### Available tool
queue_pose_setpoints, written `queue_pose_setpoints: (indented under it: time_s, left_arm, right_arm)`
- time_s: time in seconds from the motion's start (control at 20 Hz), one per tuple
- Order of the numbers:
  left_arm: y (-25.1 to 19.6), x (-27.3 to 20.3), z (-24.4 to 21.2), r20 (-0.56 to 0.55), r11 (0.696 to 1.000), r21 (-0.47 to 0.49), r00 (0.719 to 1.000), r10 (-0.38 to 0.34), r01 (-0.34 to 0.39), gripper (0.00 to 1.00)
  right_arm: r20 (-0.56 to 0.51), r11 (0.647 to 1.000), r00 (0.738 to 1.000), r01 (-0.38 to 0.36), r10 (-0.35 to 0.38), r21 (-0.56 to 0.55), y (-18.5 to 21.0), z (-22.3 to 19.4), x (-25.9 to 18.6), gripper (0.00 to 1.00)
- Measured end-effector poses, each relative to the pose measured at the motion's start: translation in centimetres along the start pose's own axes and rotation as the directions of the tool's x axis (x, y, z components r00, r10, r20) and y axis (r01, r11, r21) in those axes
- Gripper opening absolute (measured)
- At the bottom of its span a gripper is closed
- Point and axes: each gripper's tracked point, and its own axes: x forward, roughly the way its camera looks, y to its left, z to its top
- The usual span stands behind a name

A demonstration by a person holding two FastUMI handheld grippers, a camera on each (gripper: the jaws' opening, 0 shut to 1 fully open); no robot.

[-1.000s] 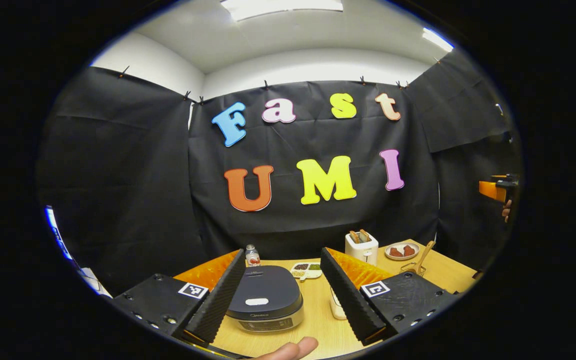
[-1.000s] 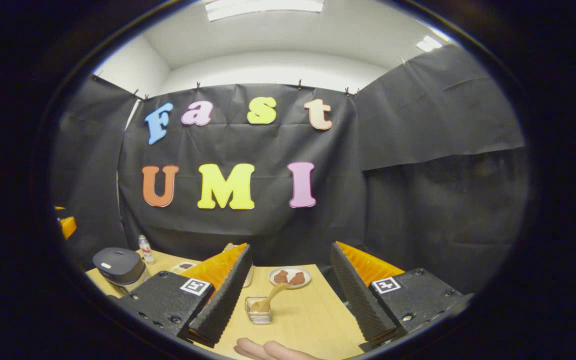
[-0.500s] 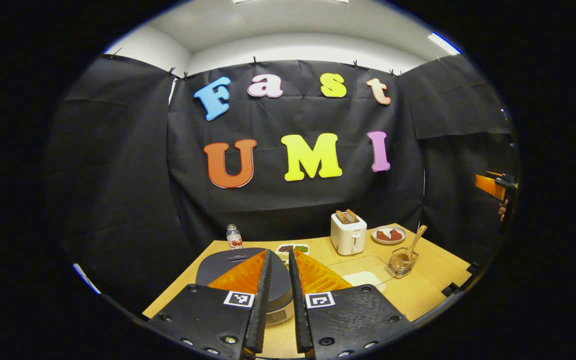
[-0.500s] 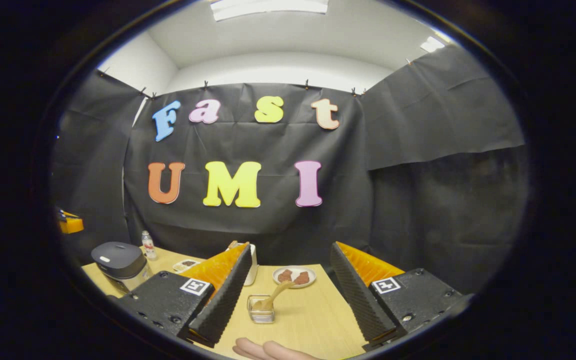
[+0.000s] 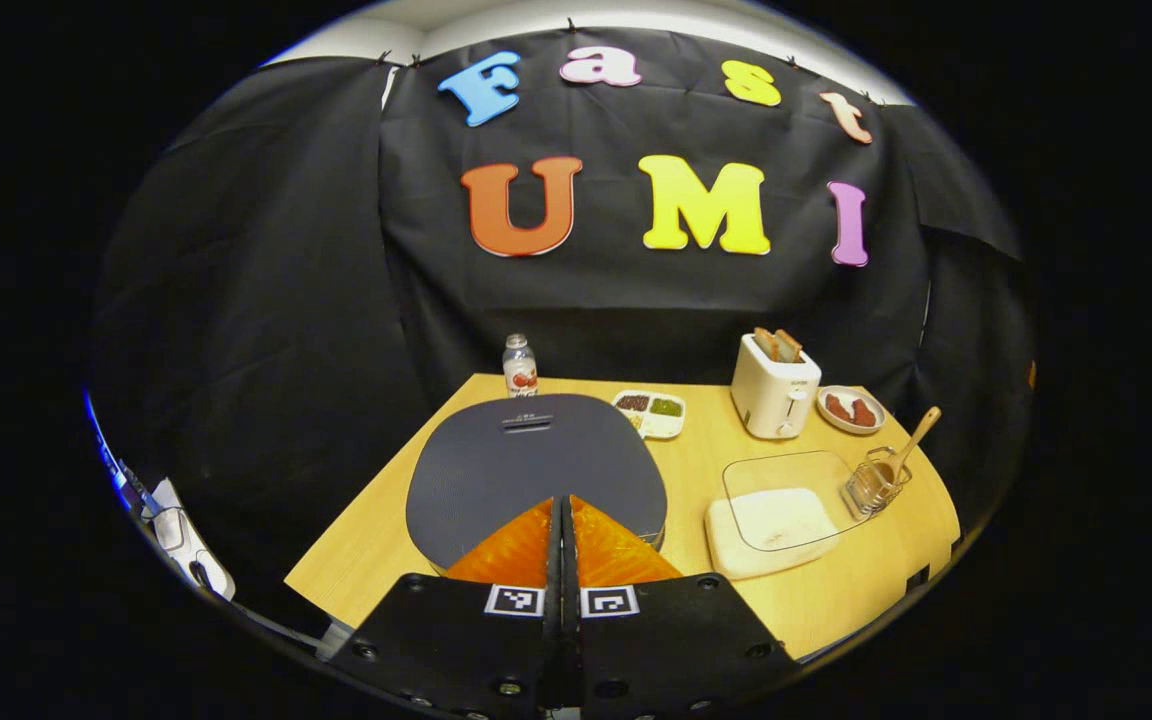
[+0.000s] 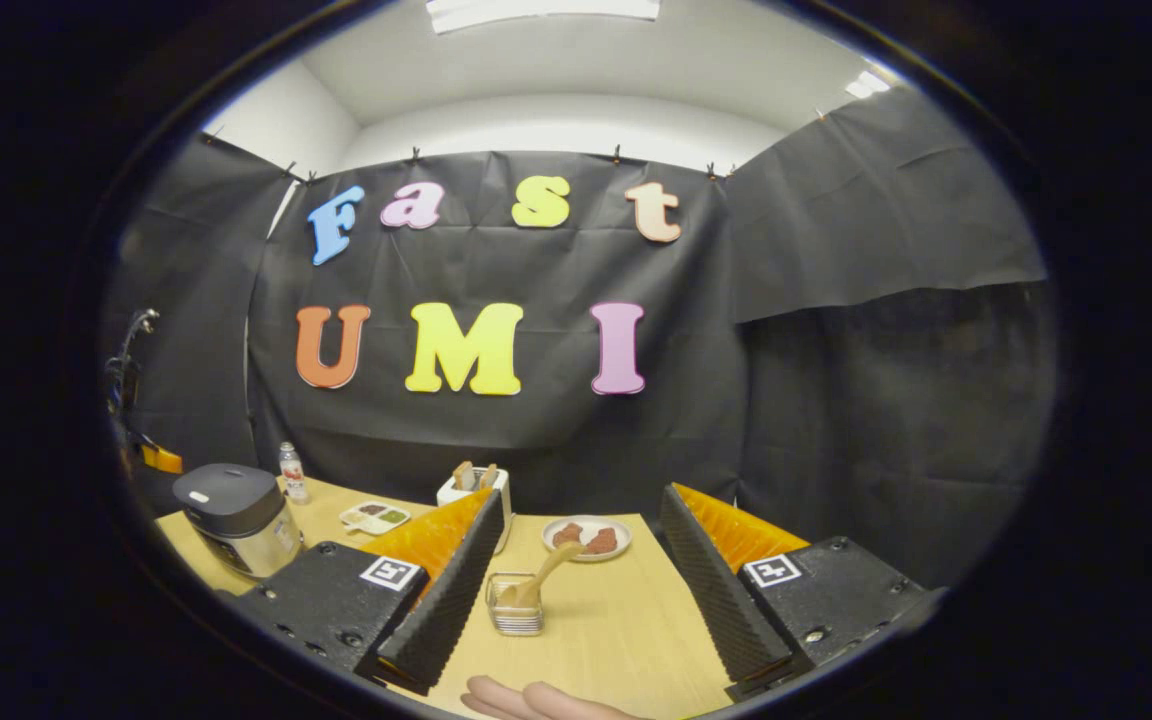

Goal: Close the left gripper, press the button to open the rice cooker; take a wooden spoon from the chopstick holder with the right hand, scoop a spoonful of rice and pour it into the rice cooker, then put the wooden spoon back into the chopstick holder.

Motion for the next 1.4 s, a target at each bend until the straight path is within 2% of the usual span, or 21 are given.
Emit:
queue_pose_setpoints:
  time_s: [0.3,0.7,0.85,1.0,1.2,1.35,1.4]
  left_arm:
    - [0.8,3.1,-2.4,-0.102,0.999,-0.025,0.994,0.031,-0.034,0.00]
    - [0.8,3.1,-4.0,-0.201,0.998,-0.037,0.979,0.033,-0.041,0.00]
    - [0.8,3.0,-4.0,-0.178,0.999,0.026,0.983,0.048,-0.044,0.00]
    - [0.9,3.0,-3.6,-0.163,0.998,-0.001,0.984,0.065,-0.066,0.00]
    - [0.9,1.4,-1.5,-0.036,0.996,0.006,0.995,0.092,-0.092,0.00]
    - [0.7,-1.7,1.3,0.113,0.992,0.035,0.987,0.115,-0.120,0.00]
    - [0.0,-3.1,1.7,0.133,0.994,0.030,0.986,0.099,-0.104,0.24]
  right_arm:
    - [-0.007,1.000,1.000,-0.021,0.021,-0.009,-0.2,-1.1,0.0,0.99]
    - [-0.017,0.999,0.999,-0.031,0.031,0.013,-0.3,-1.7,0.1,0.99]
    - [-0.018,0.999,0.999,-0.045,0.045,0.012,0.1,-2.1,-0.2,0.99]
    - [-0.022,0.999,0.998,-0.052,0.052,0.006,0.1,-2.5,-0.3,1.00]
    - [-0.023,0.999,0.998,-0.053,0.052,-0.014,-0.1,-3.1,-0.3,1.00]
    - [-0.033,1.000,0.999,-0.025,0.025,-0.001,-0.7,-3.8,0.4,1.00]
    - [-0.040,0.999,0.998,-0.037,0.038,0.017,-0.3,-4.1,0.4,1.00]
